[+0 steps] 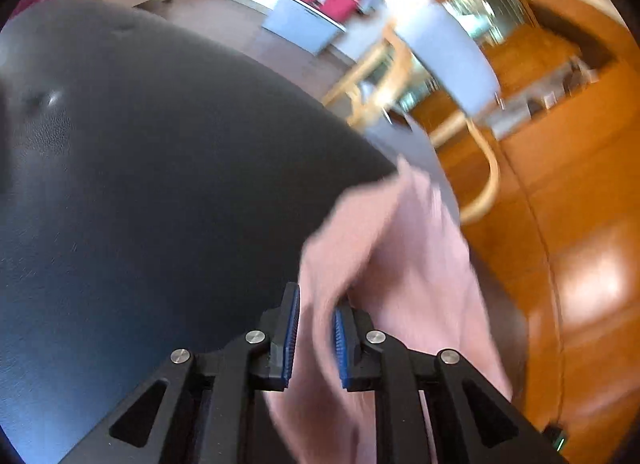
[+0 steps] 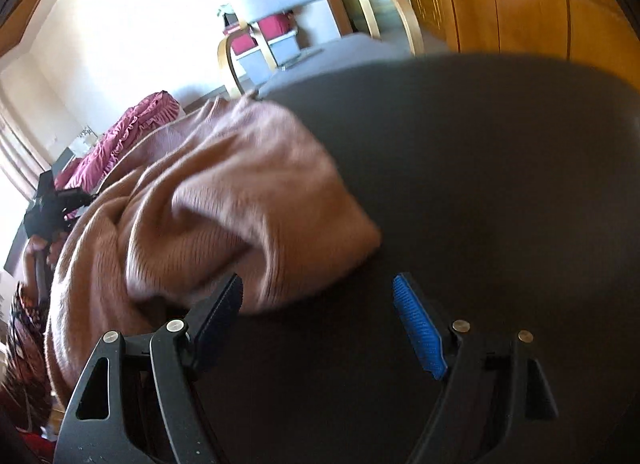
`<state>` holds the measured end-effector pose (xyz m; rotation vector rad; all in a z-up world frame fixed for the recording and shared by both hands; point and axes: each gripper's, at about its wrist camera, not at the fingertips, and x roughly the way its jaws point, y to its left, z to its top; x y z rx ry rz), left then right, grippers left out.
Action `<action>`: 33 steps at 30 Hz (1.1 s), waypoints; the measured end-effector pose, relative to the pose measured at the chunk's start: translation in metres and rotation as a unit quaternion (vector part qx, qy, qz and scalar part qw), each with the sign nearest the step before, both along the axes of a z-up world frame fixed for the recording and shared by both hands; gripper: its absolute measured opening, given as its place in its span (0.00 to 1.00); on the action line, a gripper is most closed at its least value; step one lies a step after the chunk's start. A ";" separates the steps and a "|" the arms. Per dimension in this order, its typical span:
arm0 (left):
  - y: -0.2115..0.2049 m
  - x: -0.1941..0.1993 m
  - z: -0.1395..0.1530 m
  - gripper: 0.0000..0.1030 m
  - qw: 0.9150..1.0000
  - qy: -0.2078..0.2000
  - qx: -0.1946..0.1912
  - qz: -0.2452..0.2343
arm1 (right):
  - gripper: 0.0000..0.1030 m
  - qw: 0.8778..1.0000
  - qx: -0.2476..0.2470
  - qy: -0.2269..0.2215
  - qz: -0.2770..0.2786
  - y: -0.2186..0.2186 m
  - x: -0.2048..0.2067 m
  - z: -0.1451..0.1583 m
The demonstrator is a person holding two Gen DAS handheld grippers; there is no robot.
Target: Fold clothes
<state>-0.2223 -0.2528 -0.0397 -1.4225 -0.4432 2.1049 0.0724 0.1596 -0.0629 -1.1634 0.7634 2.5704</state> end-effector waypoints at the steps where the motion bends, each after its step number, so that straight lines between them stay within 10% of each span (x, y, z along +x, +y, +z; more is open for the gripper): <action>1: -0.001 0.008 0.002 0.14 1.000 0.005 -0.001 -0.007 | 0.78 1.000 -0.009 -0.002 0.000 -0.002 0.001 -0.002; 17: 0.035 0.087 0.007 0.19 0.995 -0.003 0.016 -0.099 | 0.67 0.997 -0.006 0.043 -0.057 -0.011 -0.023 -0.008; 20: 0.052 0.092 0.003 0.19 0.994 0.035 -0.012 -0.100 | 0.27 0.998 0.002 0.040 -0.056 -0.011 -0.024 -0.009; 28: 0.056 0.093 -0.002 0.20 0.975 0.159 -0.124 -0.092 | 0.19 0.996 0.019 0.064 -0.057 -0.012 -0.027 0.003; 33: 0.060 0.092 -0.004 0.20 0.954 0.221 -0.185 -0.088 | 0.12 0.989 0.113 0.078 -0.062 -0.013 -0.029 0.038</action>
